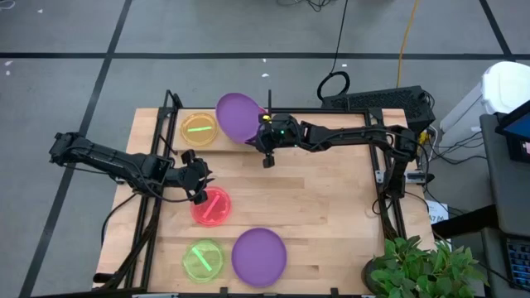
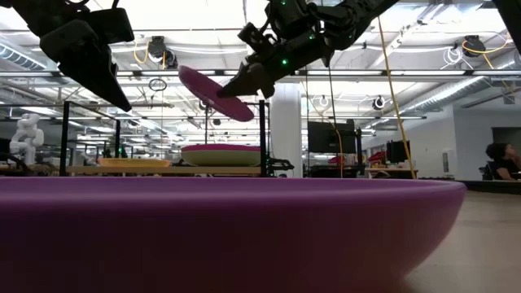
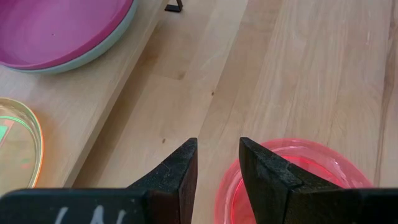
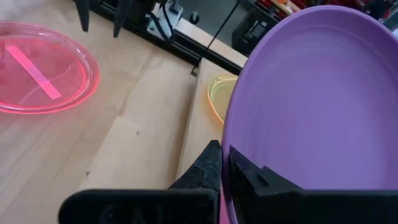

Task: Place and stack plates onto a shelf
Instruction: Stack the top purple plate on the pink plate on the shelf

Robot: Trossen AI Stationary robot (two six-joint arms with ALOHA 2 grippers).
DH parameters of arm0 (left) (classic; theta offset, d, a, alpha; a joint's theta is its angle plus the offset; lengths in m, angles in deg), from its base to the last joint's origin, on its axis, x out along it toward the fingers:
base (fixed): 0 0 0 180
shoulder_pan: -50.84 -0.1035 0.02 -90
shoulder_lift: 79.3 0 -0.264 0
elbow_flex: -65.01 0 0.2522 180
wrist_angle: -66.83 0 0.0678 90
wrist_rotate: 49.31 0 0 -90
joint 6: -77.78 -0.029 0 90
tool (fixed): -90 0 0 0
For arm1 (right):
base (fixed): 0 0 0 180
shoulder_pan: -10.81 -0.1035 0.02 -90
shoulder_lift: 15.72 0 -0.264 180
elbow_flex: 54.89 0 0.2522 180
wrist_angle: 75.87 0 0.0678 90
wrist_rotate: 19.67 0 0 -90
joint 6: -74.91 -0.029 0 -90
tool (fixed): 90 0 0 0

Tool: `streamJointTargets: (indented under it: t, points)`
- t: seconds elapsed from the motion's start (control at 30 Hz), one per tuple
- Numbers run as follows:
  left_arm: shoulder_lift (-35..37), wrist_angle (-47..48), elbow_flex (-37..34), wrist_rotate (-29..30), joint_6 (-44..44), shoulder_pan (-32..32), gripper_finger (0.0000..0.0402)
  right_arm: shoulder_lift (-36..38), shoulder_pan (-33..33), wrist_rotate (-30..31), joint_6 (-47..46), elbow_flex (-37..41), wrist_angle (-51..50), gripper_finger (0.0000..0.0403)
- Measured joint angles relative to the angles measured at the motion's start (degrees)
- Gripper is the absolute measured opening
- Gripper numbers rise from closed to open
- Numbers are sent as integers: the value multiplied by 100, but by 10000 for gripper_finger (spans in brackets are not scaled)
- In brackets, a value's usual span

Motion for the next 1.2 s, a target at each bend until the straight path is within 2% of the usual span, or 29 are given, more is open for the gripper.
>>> streamJointTargets:
  t: [0.77, 1.2]
  points:
    - [-1, -4, 0, 1, -4, -1, 125, 3, 254, -16, -900, 0, -458, 0]
    - [0, 4, 0, -5, 58, 0, 125, -284, 253, 178, -779, -7, -341, 3]
